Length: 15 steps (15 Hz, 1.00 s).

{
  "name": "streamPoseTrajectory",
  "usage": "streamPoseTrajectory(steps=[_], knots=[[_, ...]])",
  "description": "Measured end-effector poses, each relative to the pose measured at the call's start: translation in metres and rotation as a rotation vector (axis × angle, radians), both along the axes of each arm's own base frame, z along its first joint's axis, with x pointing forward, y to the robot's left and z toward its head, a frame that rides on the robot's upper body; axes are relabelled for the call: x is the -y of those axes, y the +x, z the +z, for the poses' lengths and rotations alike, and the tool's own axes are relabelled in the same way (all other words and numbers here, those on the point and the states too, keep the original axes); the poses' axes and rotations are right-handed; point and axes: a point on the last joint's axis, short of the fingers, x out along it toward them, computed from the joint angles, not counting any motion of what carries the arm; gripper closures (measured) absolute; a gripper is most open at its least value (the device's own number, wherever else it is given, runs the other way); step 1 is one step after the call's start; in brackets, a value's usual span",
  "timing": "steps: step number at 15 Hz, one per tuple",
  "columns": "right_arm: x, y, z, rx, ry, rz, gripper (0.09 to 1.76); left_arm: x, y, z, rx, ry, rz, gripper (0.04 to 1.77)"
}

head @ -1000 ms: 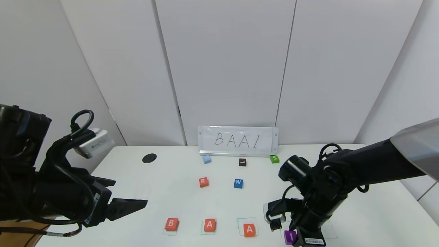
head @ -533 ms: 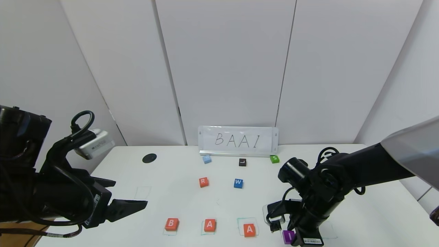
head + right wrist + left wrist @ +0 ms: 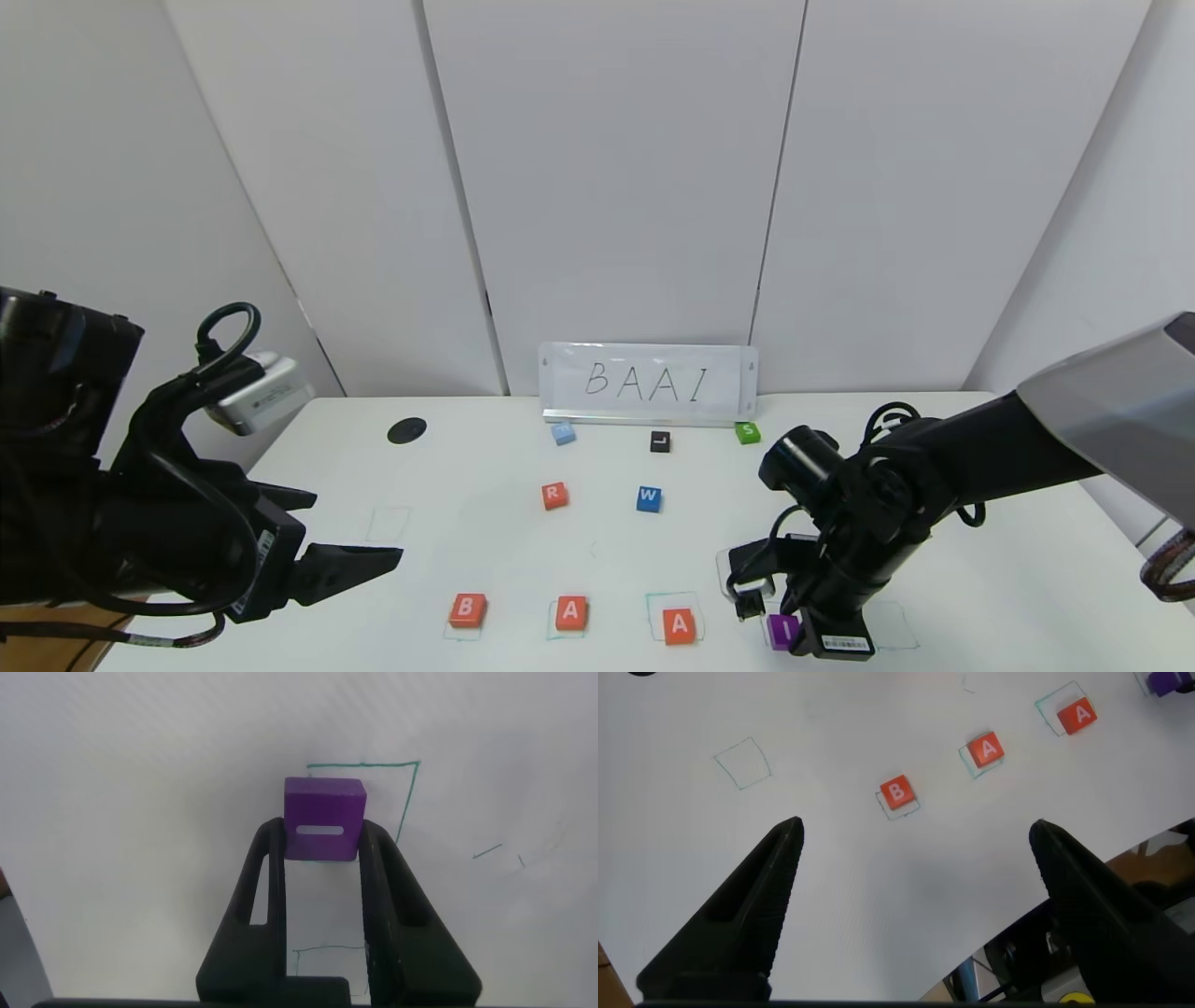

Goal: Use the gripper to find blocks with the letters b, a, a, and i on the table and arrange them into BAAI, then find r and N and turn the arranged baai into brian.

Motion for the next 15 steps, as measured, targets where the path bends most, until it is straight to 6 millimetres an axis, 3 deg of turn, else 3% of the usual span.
streamPoseTrajectory(steps=[15], knots=[[-0.0001, 0.0043, -0.0032, 0.023, -0.056, -0.009, 1.33, -0.0003, -0.0027, 0.0000, 0.007, 0.007, -0.013, 0.09]])
